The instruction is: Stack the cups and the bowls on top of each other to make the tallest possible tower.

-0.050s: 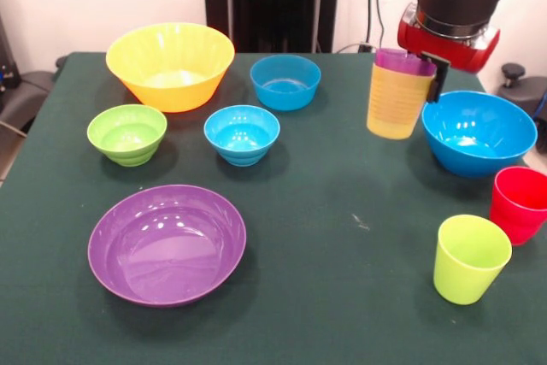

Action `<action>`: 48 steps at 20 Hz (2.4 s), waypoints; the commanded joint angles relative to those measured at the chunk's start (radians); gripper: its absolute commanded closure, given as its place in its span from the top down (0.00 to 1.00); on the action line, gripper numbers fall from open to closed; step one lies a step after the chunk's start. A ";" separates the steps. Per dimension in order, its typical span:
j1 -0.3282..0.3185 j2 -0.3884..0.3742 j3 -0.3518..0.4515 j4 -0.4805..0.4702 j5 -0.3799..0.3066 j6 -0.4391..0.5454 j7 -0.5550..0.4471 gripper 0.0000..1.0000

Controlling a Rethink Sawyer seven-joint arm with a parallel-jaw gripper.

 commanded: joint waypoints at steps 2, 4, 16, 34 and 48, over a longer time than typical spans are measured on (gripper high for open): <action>0.023 0.040 0.055 -0.049 -0.006 0.072 0.117 0.00; 0.026 0.039 0.055 -0.050 -0.002 0.075 0.124 0.00; 0.049 0.061 0.053 -0.086 0.024 0.088 0.171 0.00; 0.078 0.135 0.025 -0.214 0.044 0.131 0.191 0.00; 0.126 0.165 0.010 -0.281 0.083 0.166 0.242 0.00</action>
